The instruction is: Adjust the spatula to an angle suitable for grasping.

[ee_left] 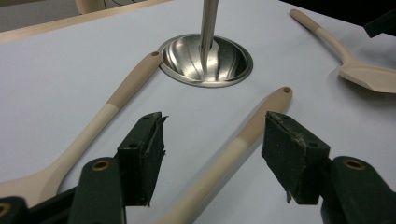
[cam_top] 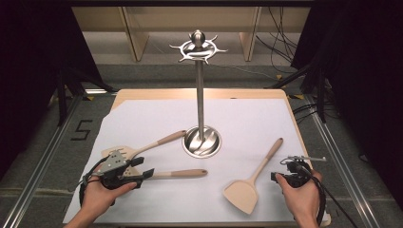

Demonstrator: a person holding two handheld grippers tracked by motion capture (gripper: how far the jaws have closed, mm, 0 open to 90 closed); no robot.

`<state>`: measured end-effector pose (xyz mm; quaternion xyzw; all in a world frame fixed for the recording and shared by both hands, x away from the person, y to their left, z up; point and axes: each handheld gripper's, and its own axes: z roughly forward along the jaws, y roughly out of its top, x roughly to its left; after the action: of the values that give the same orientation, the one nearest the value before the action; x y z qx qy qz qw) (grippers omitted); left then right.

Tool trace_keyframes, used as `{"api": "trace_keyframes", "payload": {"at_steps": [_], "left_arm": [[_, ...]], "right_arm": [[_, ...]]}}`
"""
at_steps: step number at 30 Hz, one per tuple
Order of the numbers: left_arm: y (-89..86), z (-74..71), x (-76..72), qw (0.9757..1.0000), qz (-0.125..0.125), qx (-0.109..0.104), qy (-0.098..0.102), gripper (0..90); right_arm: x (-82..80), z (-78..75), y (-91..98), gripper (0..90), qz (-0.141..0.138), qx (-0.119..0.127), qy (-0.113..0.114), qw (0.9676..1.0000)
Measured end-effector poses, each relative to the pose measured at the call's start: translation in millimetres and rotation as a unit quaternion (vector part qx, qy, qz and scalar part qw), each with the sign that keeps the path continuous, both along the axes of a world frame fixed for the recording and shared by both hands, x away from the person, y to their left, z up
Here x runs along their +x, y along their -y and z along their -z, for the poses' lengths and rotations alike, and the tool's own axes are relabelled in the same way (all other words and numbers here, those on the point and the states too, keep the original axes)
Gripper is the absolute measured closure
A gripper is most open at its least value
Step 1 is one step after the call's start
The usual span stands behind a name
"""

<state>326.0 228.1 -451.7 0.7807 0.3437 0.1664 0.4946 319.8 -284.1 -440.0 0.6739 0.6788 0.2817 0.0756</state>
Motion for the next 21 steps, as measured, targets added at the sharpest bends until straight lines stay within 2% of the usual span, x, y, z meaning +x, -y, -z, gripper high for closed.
{"api": "trace_keyframes", "payload": {"at_steps": [1, 3, 4, 5, 6, 7, 8, 9, 10, 12, 13, 14, 15, 16, 17, 18, 19, 20, 21], "left_arm": [[1.0, 0.4, 1.0, 1.0000, -0.001, -0.005, -0.001, 38.3], [3.2, 0.0, 2.2, 1.0000, 0.000, -0.004, -0.003, 38.5], [4.3, 0.2, 2.6, 1.0000, 0.003, -0.006, -0.002, 38.6], [5.0, 0.3, 3.0, 1.0000, 0.006, -0.004, -0.002, 38.7], [5.7, 0.4, 2.9, 1.0000, 0.006, -0.003, -0.002, 38.7], [6.3, 0.3, 2.1, 1.0000, 0.002, -0.001, -0.007, 38.7], [6.7, 1.2, 2.8, 0.9999, 0.010, -0.007, -0.006, 38.7], [7.1, 1.1, 1.9, 1.0000, 0.006, -0.003, -0.006, 38.8], [7.1, 1.4, 1.6, 0.9999, 0.006, -0.005, -0.008, 38.8], [6.5, 1.5, 1.8, 0.9999, 0.010, -0.009, -0.006, 38.9], [6.1, 1.1, 1.3, 0.9999, 0.009, -0.010, -0.006, 38.9], [5.6, 0.3, 0.8, 0.9999, 0.009, -0.010, -0.004, 39.0], [3.3, 0.0, 0.5, 0.9999, 0.010, -0.009, -0.001, 39.0], [3.5, 0.0, -1.1, 0.9999, 0.004, -0.014, -0.002, 39.0], [1.0, -0.1, -0.6, 0.9999, 0.010, -0.007, 0.001, 39.0], [0.5, -0.4, -2.5, 1.0000, 0.002, -0.009, 0.000, 39.1], [0.0, -0.3, -2.6, 0.9998, 0.007, -0.016, 0.001, 39.1], [-0.6, -0.9, -3.5, 0.9999, 0.003, -0.013, 0.002, 39.1], [-0.5, -1.3, -4.1, 0.9999, 0.001, -0.014, 0.003, 39.1]], "right_arm": [[1.6, 1.2, 2.5, 80.6, -0.013, -0.010, 0.012, 0.9998], [3.3, 1.4, 2.9, 79.6, -0.021, -0.011, 0.015, 0.9996], [3.6, 0.3, -0.6, 78.5, 0.002, 0.002, 0.001, 1.0000], [5.8, 1.0, 4.3, 75.7, -0.019, -0.005, 0.010, 0.9998], [7.9, 0.5, 3.3, 71.4, 0.003, 0.009, 0.002, 1.0000], [10.0, 0.5, 3.7, 67.5, 0.012, 0.018, -0.003, 0.9998], [11.8, -2.8, -1.1, 64.8, 0.051, 0.032, -0.038, 0.9975], [14.7, -2.4, 0.6, 62.8, 0.048, 0.043, -0.038, 0.9972], [17.0, -3.9, -2.2, 60.9, 0.066, 0.055, -0.046, 0.9952], [25.0, -1.1, 1.7, 56.8, 0.045, 0.023, -0.026, 0.9984], [28.5, -1.5, 0.5, 55.5, 0.049, 0.031, -0.030, 0.9979], [30.0, -4.3, -5.3, 54.6, 0.081, 0.040, -0.049, 0.9947], [32.6, -3.4, -3.0, 52.5, 0.064, 0.027, -0.051, 0.9963], [38.5, -1.0, 0.3, 51.8, 0.045, 0.001, -0.046, 0.9979], [40.9, -1.1, 0.1, 52.1, 0.044, -0.001, -0.047, 0.9980], [41.9, -8.5, -8.7, 52.1, 0.089, 0.065, -0.091, 0.9897], [44.3, -10.7, -9.8, 52.6, 0.092, 0.061, -0.093, 0.9896], [48.5, -3.0, -2.0, 53.0, 0.045, -0.003, -0.026, 0.9987], [49.8, -4.5, -3.7, 52.3, 0.050, -0.002, -0.034, 0.9982]]}}
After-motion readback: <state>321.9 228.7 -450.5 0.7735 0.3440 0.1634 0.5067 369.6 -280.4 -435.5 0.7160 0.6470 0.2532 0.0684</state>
